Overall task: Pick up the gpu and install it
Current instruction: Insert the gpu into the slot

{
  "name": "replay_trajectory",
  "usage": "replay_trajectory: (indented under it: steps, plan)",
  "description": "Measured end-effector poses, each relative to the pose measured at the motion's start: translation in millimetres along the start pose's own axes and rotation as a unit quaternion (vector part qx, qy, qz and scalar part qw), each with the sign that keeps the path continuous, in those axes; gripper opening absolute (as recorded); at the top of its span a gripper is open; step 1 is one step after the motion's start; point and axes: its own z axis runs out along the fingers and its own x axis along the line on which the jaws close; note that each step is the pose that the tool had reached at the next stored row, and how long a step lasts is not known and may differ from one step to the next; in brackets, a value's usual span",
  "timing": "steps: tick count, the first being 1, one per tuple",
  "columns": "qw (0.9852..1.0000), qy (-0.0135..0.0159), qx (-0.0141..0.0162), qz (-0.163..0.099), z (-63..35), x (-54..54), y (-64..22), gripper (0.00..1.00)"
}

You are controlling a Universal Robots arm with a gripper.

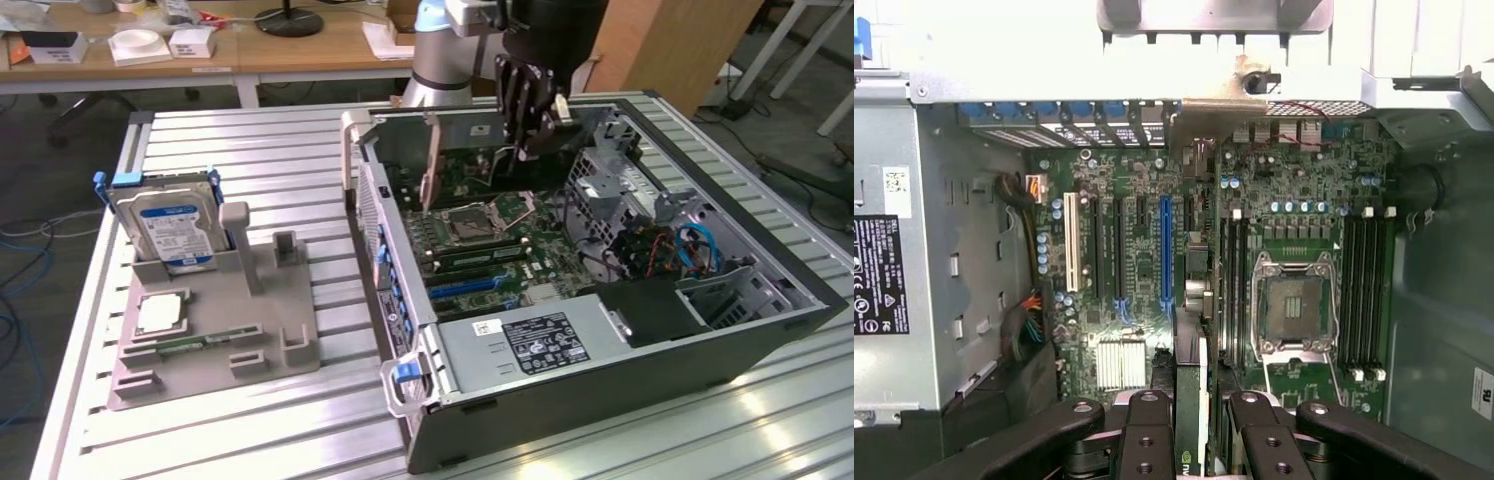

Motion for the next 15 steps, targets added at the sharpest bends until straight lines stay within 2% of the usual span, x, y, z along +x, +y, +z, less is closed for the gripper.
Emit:
replay_trajectory:
  steps: [15]
  plan:
    - [1.0,0.0,0.0,0.0,9.1,0.2,5.6,0.26]
